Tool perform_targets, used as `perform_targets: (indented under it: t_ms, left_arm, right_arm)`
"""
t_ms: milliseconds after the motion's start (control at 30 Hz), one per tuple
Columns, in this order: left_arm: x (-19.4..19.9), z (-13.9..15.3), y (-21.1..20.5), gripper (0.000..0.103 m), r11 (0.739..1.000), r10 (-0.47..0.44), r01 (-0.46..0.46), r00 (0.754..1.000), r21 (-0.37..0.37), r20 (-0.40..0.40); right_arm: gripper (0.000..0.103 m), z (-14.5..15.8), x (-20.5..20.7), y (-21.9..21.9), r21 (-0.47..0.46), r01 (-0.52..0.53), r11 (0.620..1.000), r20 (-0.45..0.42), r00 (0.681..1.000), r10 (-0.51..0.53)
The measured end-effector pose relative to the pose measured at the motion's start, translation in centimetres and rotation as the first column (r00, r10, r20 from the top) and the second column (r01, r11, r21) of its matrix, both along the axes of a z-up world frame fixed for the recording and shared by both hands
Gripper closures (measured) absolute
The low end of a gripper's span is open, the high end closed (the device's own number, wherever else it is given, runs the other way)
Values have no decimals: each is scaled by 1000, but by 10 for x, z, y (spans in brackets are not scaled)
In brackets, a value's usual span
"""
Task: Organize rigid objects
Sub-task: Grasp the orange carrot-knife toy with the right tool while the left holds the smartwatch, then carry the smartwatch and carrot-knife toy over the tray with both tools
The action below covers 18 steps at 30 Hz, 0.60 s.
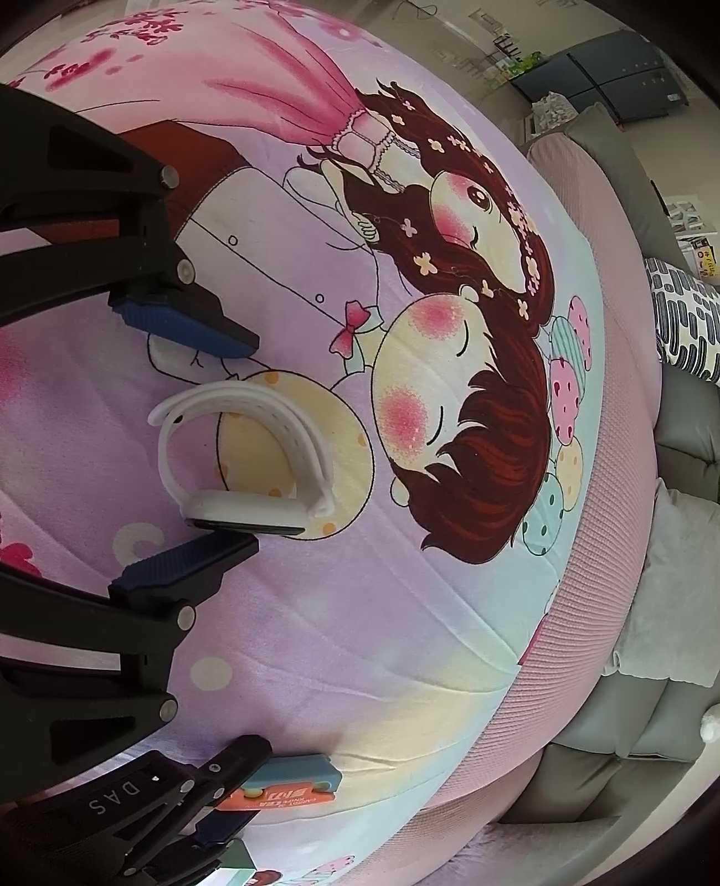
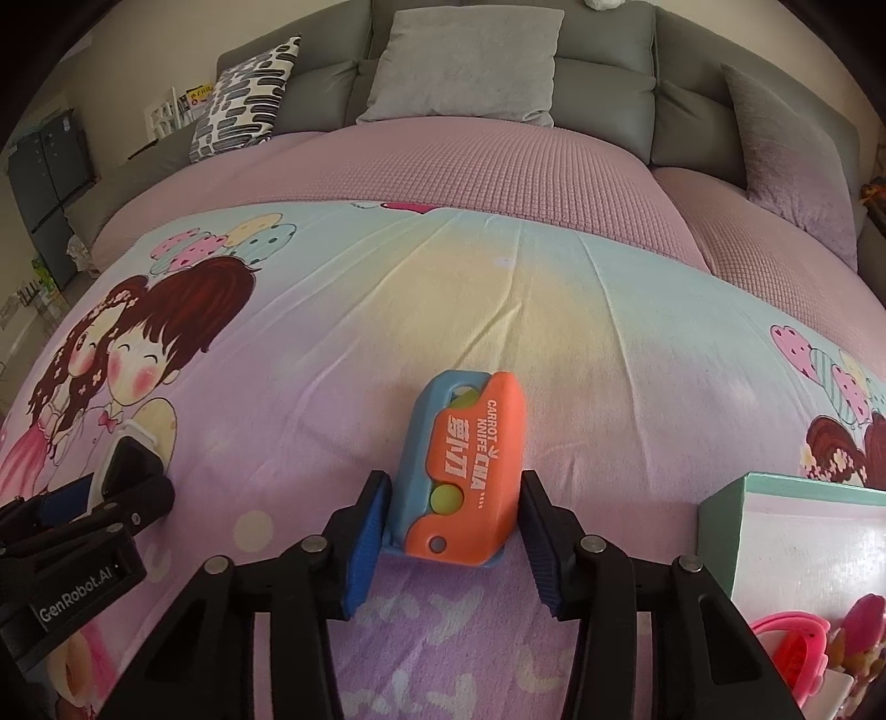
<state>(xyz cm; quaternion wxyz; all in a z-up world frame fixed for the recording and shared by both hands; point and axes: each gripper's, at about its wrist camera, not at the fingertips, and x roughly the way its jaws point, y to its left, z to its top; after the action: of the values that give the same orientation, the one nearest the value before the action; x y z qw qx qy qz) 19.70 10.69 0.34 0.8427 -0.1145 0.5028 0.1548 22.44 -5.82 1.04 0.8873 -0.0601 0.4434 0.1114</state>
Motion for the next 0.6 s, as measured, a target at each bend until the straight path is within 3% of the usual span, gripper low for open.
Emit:
perform_targets:
  t_ms: [233,500,600]
  left_arm:
    - [0,1,-2,38,1000,-8,8,1000,11,1]
    - [-1,1,-2,40,1000,-10,10,1000,7,3]
    - [-1,2,-3,49,1000,-21,21,1000,-9,13]
  right_arm:
    - [56,0,-3,1,-18,-40,999,-10,999,39]
    - [56,-1,-1,11,-105,-91,990,-26,996,88]
    - [56,0,-1,6,-73,-85,994,-28,996,83]
